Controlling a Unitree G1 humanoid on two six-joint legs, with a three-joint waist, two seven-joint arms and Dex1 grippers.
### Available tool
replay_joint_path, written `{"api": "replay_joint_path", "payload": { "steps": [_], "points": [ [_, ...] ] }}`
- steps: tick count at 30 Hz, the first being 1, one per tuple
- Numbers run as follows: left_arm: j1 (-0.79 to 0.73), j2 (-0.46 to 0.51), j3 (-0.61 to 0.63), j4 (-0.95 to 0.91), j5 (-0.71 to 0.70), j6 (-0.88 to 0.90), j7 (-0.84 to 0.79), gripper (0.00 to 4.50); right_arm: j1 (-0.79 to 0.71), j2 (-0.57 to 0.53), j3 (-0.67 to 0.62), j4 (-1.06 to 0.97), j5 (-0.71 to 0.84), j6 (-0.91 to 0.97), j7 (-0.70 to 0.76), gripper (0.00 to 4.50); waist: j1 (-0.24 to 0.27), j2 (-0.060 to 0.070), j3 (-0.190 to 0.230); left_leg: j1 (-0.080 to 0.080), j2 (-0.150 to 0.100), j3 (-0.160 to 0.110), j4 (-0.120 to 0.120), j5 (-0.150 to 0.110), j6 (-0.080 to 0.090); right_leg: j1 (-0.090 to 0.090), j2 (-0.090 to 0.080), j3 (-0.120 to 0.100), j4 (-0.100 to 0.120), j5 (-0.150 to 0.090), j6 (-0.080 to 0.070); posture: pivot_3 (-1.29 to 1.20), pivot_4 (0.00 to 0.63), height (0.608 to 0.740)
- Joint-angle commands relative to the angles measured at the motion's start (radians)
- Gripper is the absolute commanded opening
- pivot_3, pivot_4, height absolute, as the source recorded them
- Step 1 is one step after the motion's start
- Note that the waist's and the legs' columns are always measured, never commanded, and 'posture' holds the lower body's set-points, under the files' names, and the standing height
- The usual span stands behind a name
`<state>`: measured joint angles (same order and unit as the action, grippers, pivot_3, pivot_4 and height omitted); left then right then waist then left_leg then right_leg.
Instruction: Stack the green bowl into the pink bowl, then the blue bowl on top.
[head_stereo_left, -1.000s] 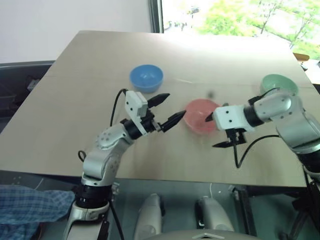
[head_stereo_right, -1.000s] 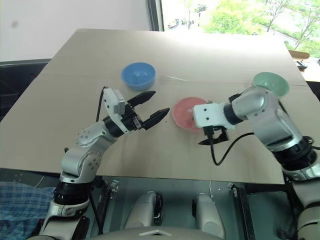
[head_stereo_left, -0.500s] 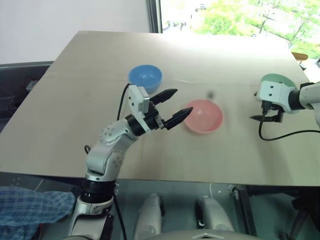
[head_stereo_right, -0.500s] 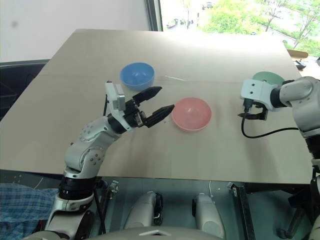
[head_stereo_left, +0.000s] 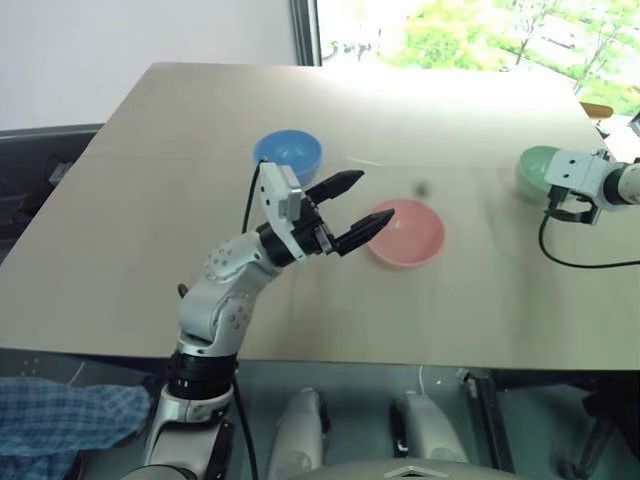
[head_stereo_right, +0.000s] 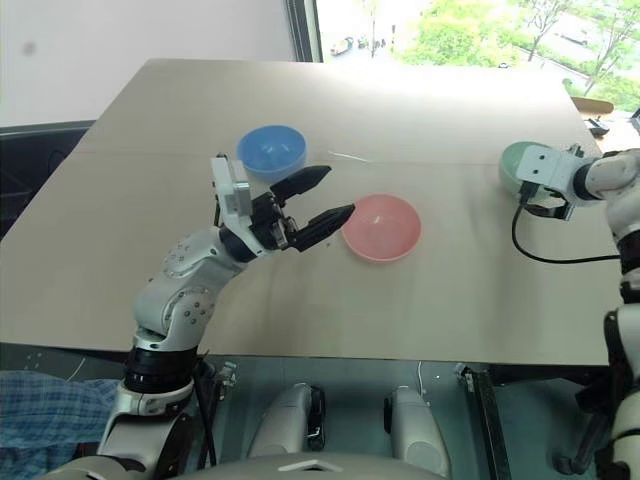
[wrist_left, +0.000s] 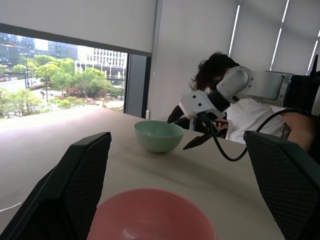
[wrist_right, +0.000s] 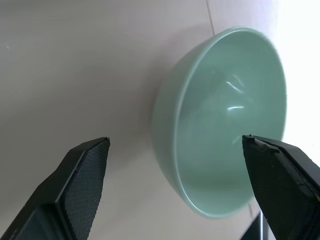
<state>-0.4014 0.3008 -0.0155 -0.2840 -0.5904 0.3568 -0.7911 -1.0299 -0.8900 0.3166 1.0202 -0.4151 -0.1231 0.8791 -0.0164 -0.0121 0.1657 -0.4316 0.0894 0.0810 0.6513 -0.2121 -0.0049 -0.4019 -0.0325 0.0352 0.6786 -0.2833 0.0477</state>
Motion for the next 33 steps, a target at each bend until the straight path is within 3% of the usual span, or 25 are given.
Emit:
{"api": "replay_joint_path", "payload": {
  "steps": [1, 3, 6, 15, 21, 26, 30, 33],
  "points": [
    [0.001, 0.002, 0.003, -0.025, -0.007, -0.014, -0.001, 4.50, -0.073, 0.008, 0.015, 0.100, -0.038, -0.064, -0.047, 4.46, 0.002, 0.000, 0.000, 0.000, 0.000, 0.000, 0.000, 0.000, 0.000, 0.000, 0.000, 0.000, 0.000, 0.000, 0.000, 0.00, 0.150, 0.740],
    [0.010, 0.006, 0.005, -0.029, -0.004, -0.014, 0.001, 4.50, -0.097, 0.033, 0.012, 0.140, -0.032, -0.068, -0.047, 4.46, 0.001, 0.000, 0.000, 0.000, 0.000, 0.001, 0.000, 0.000, 0.000, 0.000, 0.000, 0.001, 0.000, 0.000, 0.000, 0.00, 0.150, 0.740],
    [0.025, 0.008, 0.003, -0.040, -0.001, -0.015, 0.007, 4.50, -0.117, 0.053, 0.020, 0.182, -0.045, -0.086, -0.061, 3.76, -0.001, 0.000, 0.000, 0.000, 0.000, 0.002, 0.000, 0.000, 0.000, 0.000, 0.000, 0.002, 0.000, 0.000, 0.000, 0.00, 0.150, 0.740],
    [0.046, 0.010, 0.004, -0.059, 0.002, -0.017, 0.022, 4.50, -0.139, 0.073, 0.025, 0.208, -0.058, -0.112, -0.068, 0.18, 0.001, 0.000, 0.000, 0.000, 0.000, 0.002, 0.000, 0.000, 0.000, 0.000, 0.000, 0.002, 0.000, 0.000, 0.000, 0.00, 0.150, 0.740],
    [0.054, 0.013, 0.005, -0.053, 0.008, -0.026, 0.018, 4.50, -0.139, 0.062, 0.019, 0.177, -0.052, -0.129, -0.046, 0.04, 0.000, 0.001, 0.000, 0.001, 0.000, 0.003, 0.000, 0.000, 0.000, 0.000, 0.000, 0.003, 0.000, 0.000, 0.000, 0.00, 0.150, 0.740],
    [0.062, 0.018, 0.001, -0.052, 0.012, -0.029, 0.011, 4.50, -0.136, 0.050, -0.029, 0.010, 0.024, -0.120, 0.085, 0.04, 0.000, 0.001, 0.001, 0.000, 0.000, 0.003, 0.000, 0.000, 0.000, -0.001, 0.000, 0.003, 0.000, 0.000, 0.000, 0.00, 0.150, 0.740],
    [0.066, 0.022, -0.004, -0.050, 0.016, -0.031, 0.004, 4.50, -0.047, 0.031, -0.075, -0.334, 0.141, 0.020, 0.286, 0.04, 0.000, 0.002, 0.001, 0.000, 0.001, 0.004, -0.001, 0.000, 0.000, -0.002, 0.001, 0.004, 0.001, 0.000, 0.000, 0.00, 0.150, 0.740],
    [0.071, 0.033, -0.009, -0.037, 0.025, -0.037, -0.013, 4.50, 0.067, 0.026, -0.104, -0.738, 0.249, 0.250, 0.404, 0.04, 0.006, 0.002, 0.001, 0.000, 0.001, 0.003, -0.001, 0.000, 0.000, -0.002, 0.000, 0.003, 0.000, 0.000, 0.000, 0.00, 0.150, 0.740]
  ]
}}
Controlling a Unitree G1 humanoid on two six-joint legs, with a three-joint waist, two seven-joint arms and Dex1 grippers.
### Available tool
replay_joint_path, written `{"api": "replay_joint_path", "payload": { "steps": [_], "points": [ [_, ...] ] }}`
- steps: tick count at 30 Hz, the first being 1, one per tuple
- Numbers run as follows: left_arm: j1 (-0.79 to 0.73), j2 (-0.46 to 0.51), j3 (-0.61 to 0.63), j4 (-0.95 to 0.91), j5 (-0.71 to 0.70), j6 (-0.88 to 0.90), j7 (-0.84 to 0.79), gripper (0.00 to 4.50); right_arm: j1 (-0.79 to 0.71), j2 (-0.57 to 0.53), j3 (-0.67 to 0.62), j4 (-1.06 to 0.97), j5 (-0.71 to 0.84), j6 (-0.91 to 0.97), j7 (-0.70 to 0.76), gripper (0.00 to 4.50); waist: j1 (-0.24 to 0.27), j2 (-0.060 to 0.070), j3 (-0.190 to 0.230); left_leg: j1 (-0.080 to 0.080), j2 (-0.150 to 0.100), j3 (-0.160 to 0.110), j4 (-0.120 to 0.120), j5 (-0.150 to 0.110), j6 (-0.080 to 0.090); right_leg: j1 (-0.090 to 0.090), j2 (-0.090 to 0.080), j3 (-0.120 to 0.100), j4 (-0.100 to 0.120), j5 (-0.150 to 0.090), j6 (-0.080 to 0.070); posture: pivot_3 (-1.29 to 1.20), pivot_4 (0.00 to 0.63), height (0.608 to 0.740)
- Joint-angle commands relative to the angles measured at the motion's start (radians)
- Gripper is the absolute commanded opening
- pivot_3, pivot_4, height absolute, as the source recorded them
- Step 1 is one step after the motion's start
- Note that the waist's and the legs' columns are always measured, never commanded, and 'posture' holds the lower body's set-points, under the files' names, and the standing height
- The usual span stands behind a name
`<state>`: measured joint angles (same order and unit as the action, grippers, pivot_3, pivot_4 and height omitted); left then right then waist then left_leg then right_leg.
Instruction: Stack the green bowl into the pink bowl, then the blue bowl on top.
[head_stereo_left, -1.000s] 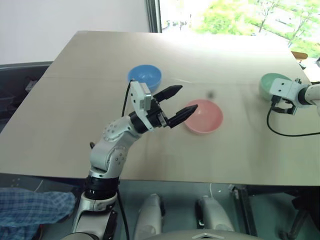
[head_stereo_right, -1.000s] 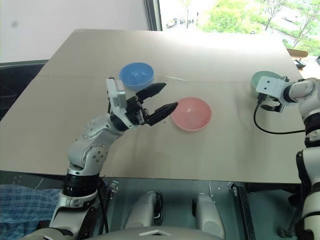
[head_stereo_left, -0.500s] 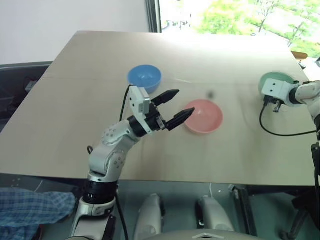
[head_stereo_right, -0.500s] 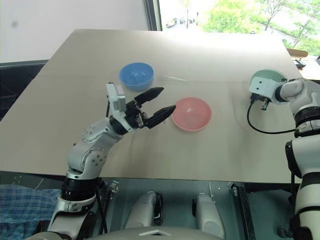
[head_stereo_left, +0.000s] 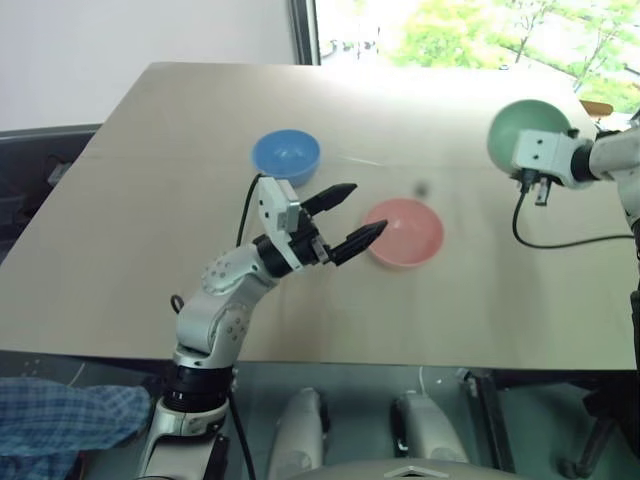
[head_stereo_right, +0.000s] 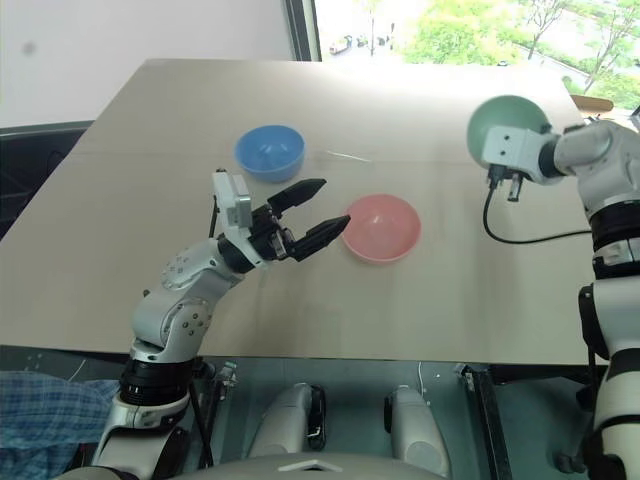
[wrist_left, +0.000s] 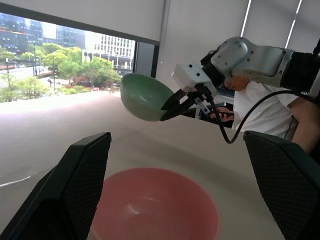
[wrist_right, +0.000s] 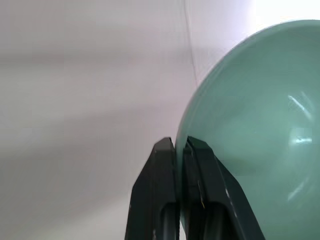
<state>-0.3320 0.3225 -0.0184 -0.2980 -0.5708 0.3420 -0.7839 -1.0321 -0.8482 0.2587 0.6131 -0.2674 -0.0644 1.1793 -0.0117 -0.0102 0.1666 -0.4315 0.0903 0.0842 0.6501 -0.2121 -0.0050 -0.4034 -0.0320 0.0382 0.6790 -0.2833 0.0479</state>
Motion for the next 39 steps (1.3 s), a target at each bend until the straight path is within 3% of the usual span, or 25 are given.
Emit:
{"api": "replay_joint_path", "payload": {
  "steps": [1, 5, 11, 30, 32, 33, 37, 39],
  "points": [
    [0.003, 0.014, -0.006, -0.019, 0.005, -0.023, -0.023, 4.50, 0.096, -0.014, -0.050, -0.430, 0.124, 0.253, 0.123, 0.04, 0.003, 0.000, 0.000, 0.000, 0.000, 0.000, 0.000, 0.000, 0.000, 0.000, 0.000, 0.000, 0.000, 0.000, 0.000, 0.00, 0.150, 0.740],
    [-0.001, 0.022, 0.000, -0.010, 0.003, -0.022, -0.033, 4.50, 0.160, -0.003, -0.043, -0.715, 0.192, 0.460, 0.163, 0.04, 0.005, 0.000, 0.000, -0.001, 0.000, 0.000, 0.001, 0.000, 0.000, 0.000, 0.000, -0.001, 0.000, 0.000, 0.000, 0.00, 0.150, 0.740],
    [0.012, 0.055, 0.013, -0.009, 0.007, -0.016, -0.053, 4.50, 0.209, 0.018, -0.010, -0.957, 0.259, 0.647, 0.149, 0.04, 0.004, 0.000, 0.000, 0.000, 0.000, -0.001, 0.002, -0.002, 0.004, 0.000, 0.000, -0.001, 0.001, 0.000, 0.000, 0.00, 0.150, 0.740],
    [0.083, 0.151, 0.050, -0.024, 0.013, -0.015, -0.055, 4.50, 0.230, 0.061, 0.104, -1.112, 0.338, 0.786, 0.067, 0.04, 0.001, -0.001, 0.000, -0.001, 0.000, -0.002, 0.002, -0.003, 0.005, 0.000, 0.000, -0.001, 0.001, 0.000, 0.000, 0.00, 0.150, 0.740],
    [0.077, 0.156, 0.049, -0.027, 0.015, -0.012, -0.055, 4.50, 0.233, 0.054, 0.110, -1.115, 0.341, 0.785, 0.067, 0.78, 0.001, -0.001, 0.000, 0.000, 0.000, -0.002, 0.002, -0.003, 0.005, 0.000, 0.000, -0.001, 0.001, 0.000, 0.000, 0.00, 0.150, 0.740],
    [0.077, 0.159, 0.047, -0.028, 0.017, -0.014, -0.057, 4.50, 0.235, 0.053, 0.112, -1.114, 0.341, 0.783, 0.065, 0.87, 0.001, -0.001, 0.000, -0.001, 0.000, -0.002, 0.002, -0.003, 0.005, 0.000, 0.000, -0.001, 0.001, 0.000, 0.000, 0.00, 0.150, 0.740],
    [0.084, 0.168, 0.044, -0.033, 0.019, -0.012, -0.065, 4.50, 0.241, 0.051, 0.101, -1.119, 0.340, 0.789, 0.039, 2.46, 0.001, -0.001, 0.000, 0.000, 0.000, -0.002, 0.002, -0.003, 0.005, 0.000, 0.000, -0.002, 0.001, 0.000, 0.000, 0.00, 0.150, 0.740],
    [0.089, 0.174, 0.040, -0.034, 0.023, -0.015, -0.072, 4.50, 0.246, 0.038, 0.089, -1.122, 0.345, 0.801, 0.034, 2.64, 0.001, -0.001, 0.000, -0.001, 0.000, -0.002, 0.002, -0.003, 0.005, 0.000, 0.000, -0.001, 0.001, 0.000, 0.000, 0.00, 0.150, 0.740]
  ]
}}
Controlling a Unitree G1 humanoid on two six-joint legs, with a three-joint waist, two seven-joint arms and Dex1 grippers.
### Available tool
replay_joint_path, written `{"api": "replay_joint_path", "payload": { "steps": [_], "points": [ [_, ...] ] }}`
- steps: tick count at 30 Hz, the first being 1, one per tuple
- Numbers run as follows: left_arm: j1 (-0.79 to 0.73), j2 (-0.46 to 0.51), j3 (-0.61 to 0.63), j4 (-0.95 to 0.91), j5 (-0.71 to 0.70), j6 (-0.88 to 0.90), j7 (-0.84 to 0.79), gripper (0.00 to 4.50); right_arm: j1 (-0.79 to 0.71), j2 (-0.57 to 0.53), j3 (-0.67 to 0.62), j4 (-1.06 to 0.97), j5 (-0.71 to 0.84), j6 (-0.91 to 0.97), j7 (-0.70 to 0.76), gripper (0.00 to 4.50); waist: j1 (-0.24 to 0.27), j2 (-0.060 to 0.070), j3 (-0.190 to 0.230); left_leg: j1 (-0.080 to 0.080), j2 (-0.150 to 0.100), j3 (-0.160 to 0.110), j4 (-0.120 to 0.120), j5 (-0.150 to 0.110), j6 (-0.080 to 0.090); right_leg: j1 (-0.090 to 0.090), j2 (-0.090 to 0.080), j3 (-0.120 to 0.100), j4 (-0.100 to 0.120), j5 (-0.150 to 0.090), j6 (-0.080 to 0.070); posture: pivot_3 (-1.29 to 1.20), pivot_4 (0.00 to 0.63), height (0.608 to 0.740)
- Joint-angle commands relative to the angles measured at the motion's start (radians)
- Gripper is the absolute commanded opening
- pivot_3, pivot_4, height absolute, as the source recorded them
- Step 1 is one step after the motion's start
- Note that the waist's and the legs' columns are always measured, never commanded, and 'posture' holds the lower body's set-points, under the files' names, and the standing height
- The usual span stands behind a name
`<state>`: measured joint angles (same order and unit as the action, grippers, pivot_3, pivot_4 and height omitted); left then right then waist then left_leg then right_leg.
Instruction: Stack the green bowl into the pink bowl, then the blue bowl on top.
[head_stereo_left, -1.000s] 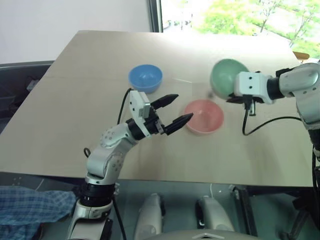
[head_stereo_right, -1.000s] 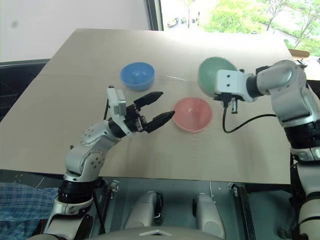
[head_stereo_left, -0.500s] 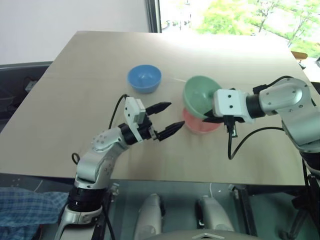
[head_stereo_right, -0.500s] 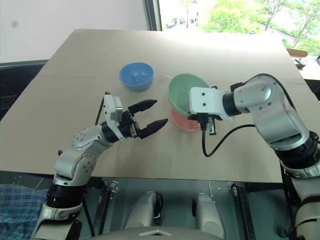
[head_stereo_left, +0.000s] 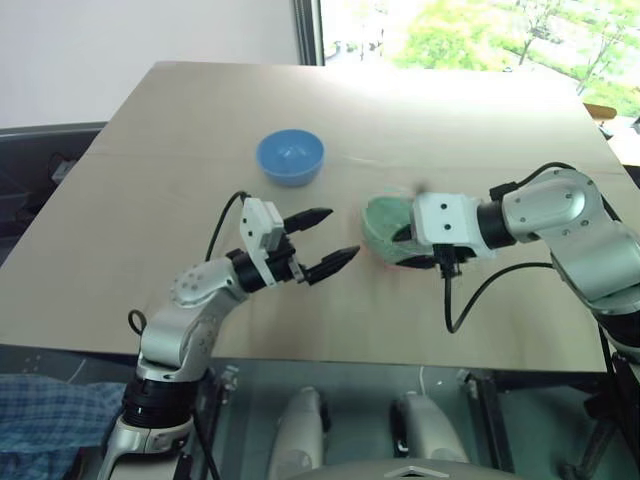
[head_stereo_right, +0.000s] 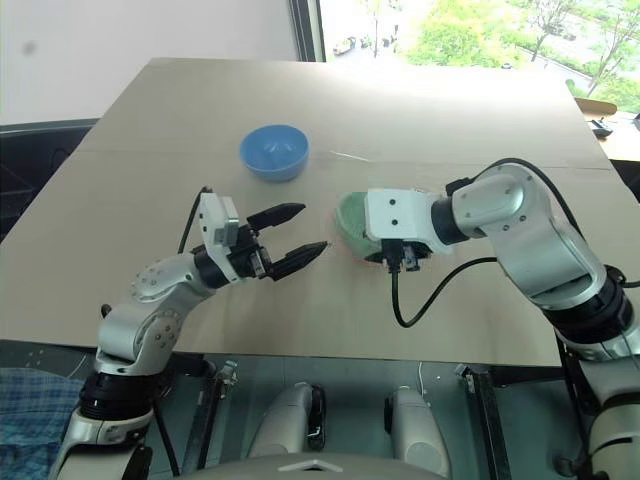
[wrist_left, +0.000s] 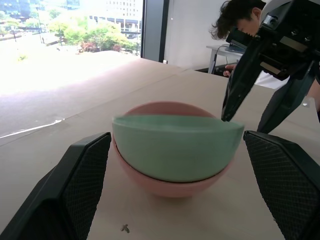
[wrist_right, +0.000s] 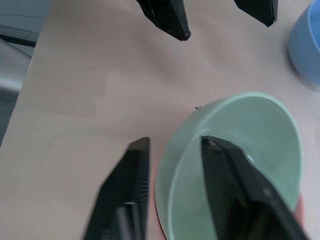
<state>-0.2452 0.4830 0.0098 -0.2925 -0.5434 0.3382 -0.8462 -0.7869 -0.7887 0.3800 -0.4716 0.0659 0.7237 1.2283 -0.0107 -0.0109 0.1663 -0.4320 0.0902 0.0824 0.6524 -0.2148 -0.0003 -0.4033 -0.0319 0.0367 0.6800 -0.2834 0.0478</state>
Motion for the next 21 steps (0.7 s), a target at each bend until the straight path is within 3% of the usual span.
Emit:
{"api": "replay_joint_path", "payload": {
  "steps": [1, 10, 14, 21],
  "points": [
    [-0.003, 0.011, 0.012, -0.037, -0.003, -0.013, -0.007, 4.50, 0.008, -0.028, -0.063, -0.037, 0.034, 0.043, -0.018, 2.64, 0.000, 0.000, 0.000, 0.000, 0.000, 0.000, 0.000, 0.000, 0.000, 0.000, 0.000, 0.000, 0.000, 0.000, 0.000, 0.00, 0.150, 0.740],
    [-0.085, 0.007, -0.007, 0.031, 0.096, -0.038, 0.050, 4.50, 0.097, -0.090, -0.438, -0.057, 0.234, 0.242, -0.091, 2.64, 0.007, -0.001, 0.000, 0.000, 0.000, -0.001, 0.000, 0.000, 0.000, 0.000, 0.000, 0.000, 0.000, 0.000, 0.000, 0.00, 0.150, 0.740],
    [-0.165, 0.003, -0.006, 0.130, 0.155, -0.059, 0.080, 4.50, 0.158, -0.123, -0.542, -0.123, 0.312, 0.277, -0.120, 2.64, 0.010, -0.001, 0.000, 0.000, 0.000, -0.001, 0.000, 0.000, 0.000, 0.000, 0.000, -0.001, -0.001, 0.000, 0.000, 0.00, 0.150, 0.740],
    [-0.375, 0.097, -0.084, 0.495, 0.417, -0.299, 0.061, 4.50, 0.091, -0.054, -0.718, -0.202, 0.561, 0.453, -0.226, 2.64, -0.002, -0.001, 0.000, 0.000, 0.000, -0.001, 0.000, 0.000, 0.000, 0.000, 0.001, -0.001, 0.000, 0.000, 0.000, 0.00, 0.150, 0.740]
  ]
}}
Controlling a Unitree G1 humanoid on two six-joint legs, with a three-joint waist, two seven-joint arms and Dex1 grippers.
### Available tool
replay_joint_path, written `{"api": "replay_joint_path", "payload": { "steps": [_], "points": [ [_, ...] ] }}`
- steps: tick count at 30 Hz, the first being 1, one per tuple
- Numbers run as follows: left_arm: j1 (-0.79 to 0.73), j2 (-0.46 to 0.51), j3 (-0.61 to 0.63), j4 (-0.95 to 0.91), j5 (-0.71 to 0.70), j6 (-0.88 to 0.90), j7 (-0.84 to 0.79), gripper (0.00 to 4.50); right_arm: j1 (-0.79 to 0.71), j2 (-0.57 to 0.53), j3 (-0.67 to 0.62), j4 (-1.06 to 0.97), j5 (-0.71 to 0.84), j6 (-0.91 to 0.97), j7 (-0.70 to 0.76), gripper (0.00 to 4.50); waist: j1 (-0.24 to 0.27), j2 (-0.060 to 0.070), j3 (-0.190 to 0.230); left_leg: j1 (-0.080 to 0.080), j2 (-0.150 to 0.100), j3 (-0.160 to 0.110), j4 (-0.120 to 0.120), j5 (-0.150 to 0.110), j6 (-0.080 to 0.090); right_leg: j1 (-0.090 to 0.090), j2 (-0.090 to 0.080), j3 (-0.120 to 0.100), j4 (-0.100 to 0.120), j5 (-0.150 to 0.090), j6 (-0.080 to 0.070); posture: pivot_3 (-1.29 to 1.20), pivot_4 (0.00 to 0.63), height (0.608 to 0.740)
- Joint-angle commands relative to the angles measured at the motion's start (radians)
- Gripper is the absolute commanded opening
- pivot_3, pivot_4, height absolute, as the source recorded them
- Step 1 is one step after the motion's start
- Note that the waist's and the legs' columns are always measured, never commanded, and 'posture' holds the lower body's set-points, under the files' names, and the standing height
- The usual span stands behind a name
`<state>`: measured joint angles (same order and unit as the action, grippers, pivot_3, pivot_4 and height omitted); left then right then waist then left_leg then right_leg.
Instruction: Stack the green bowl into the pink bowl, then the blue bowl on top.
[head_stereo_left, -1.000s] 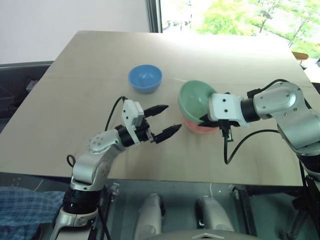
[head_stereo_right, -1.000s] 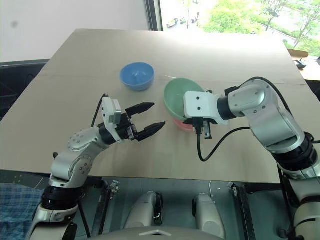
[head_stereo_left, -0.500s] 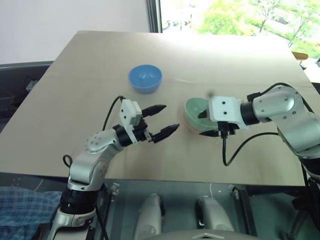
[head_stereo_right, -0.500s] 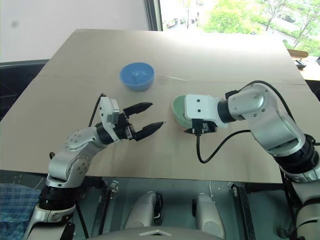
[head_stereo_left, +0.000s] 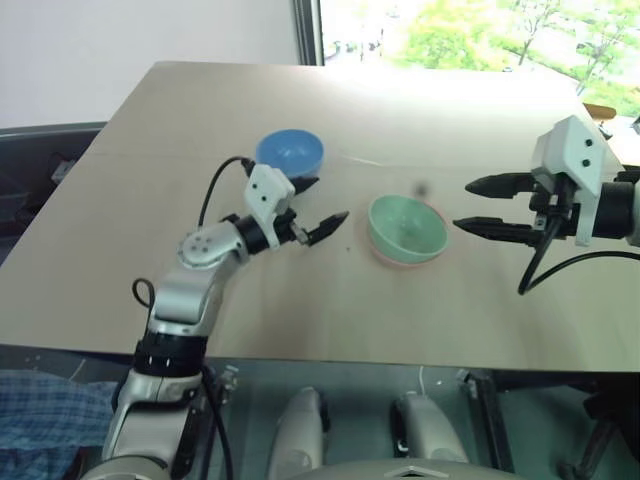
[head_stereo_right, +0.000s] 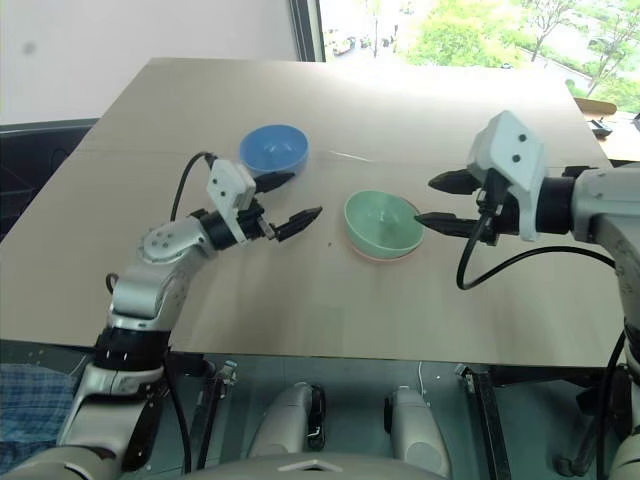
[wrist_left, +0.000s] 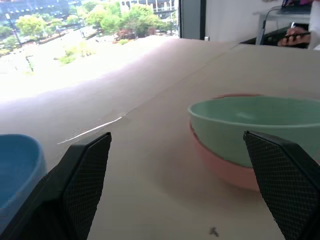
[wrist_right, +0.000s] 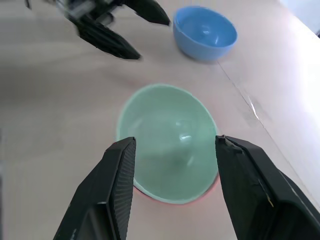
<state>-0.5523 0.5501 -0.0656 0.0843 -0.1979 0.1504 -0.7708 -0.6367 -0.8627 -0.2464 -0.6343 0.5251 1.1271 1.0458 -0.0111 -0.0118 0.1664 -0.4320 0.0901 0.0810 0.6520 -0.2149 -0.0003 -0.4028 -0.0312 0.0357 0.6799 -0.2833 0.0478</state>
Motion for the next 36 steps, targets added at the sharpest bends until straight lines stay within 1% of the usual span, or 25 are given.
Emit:
{"api": "replay_joint_path", "payload": {
  "steps": [1, 7, 11, 14, 19, 26, 32, 36],
  "points": [
    [-0.094, 0.032, -0.006, 0.168, 0.081, -0.139, -0.018, 4.50, -0.067, 0.023, -0.103, -0.045, 0.129, 0.057, -0.057, 2.64, 0.000, 0.000, 0.000, 0.000, 0.000, 0.000, 0.000, 0.000, 0.000, 0.000, 0.000, 0.000, 0.000, 0.000, 0.000, 0.00, 0.150, 0.740],
    [-0.240, 0.029, -0.046, 0.406, 0.158, -0.318, -0.073, 4.50, -0.123, 0.036, -0.149, -0.044, 0.258, 0.133, -0.180, 2.64, 0.008, -0.001, 0.000, -0.003, 0.000, 0.000, -0.001, 0.000, 0.000, -0.001, -0.001, -0.001, -0.002, 0.000, 0.000, 0.00, 0.150, 0.740],
    [-0.307, 0.028, -0.068, 0.528, 0.216, -0.401, -0.066, 4.50, -0.118, -0.003, -0.150, -0.032, 0.280, 0.130, -0.233, 2.64, 0.013, -0.001, 0.000, -0.003, 0.000, 0.000, -0.001, 0.000, 0.000, -0.001, -0.001, -0.001, -0.001, 0.000, 0.000, 0.00, 0.150, 0.740],
    [-0.333, 0.024, -0.064, 0.584, 0.239, -0.438, -0.052, 4.50, -0.102, -0.030, -0.147, -0.023, 0.298, 0.116, -0.252, 2.64, 0.013, -0.001, 0.000, -0.003, 0.000, 0.000, -0.001, 0.000, 0.000, -0.001, 0.000, -0.001, -0.001, 0.000, 0.000, 0.00, 0.150, 0.740],
    [-0.356, 0.008, -0.076, 0.630, 0.284, -0.445, -0.032, 4.50, -0.051, -0.076, -0.113, -0.007, 0.269, 0.051, -0.269, 2.64, 0.012, -0.001, 0.000, -0.003, 0.000, 0.000, -0.001, 0.000, 0.000, -0.002, 0.000, -0.001, -0.001, 0.000, 0.000, 0.00, 0.150, 0.740],
    [-0.418, 0.012, -0.107, 0.699, 0.391, -0.446, 0.080, 4.50, -0.035, -0.105, -0.081, 0.020, 0.268, -0.012, -0.280, 2.64, 0.011, -0.001, 0.001, -0.003, 0.000, 0.000, 0.000, 0.000, 0.000, -0.002, 0.000, -0.001, -0.001, 0.000, 0.000, 0.00, 0.150, 0.740],
    [-0.467, 0.017, -0.146, 0.783, 0.487, -0.408, 0.147, 4.50, -0.031, -0.117, -0.065, 0.030, 0.266, -0.038, -0.301, 2.64, 0.011, -0.001, 0.001, -0.004, 0.000, 0.000, -0.001, 0.000, 0.000, -0.002, 0.000, -0.001, -0.001, 0.000, 0.000, 0.00, 0.150, 0.740],
    [-0.492, 0.009, -0.168, 0.813, 0.521, -0.376, 0.155, 4.50, -0.023, -0.125, -0.062, 0.034, 0.264, -0.050, -0.313, 2.64, 0.010, -0.001, 0.001, -0.004, 0.000, 0.000, -0.001, 0.000, 0.000, -0.002, 0.000, -0.001, -0.001, 0.000, 0.000, 0.00, 0.150, 0.740]
  ]
}}
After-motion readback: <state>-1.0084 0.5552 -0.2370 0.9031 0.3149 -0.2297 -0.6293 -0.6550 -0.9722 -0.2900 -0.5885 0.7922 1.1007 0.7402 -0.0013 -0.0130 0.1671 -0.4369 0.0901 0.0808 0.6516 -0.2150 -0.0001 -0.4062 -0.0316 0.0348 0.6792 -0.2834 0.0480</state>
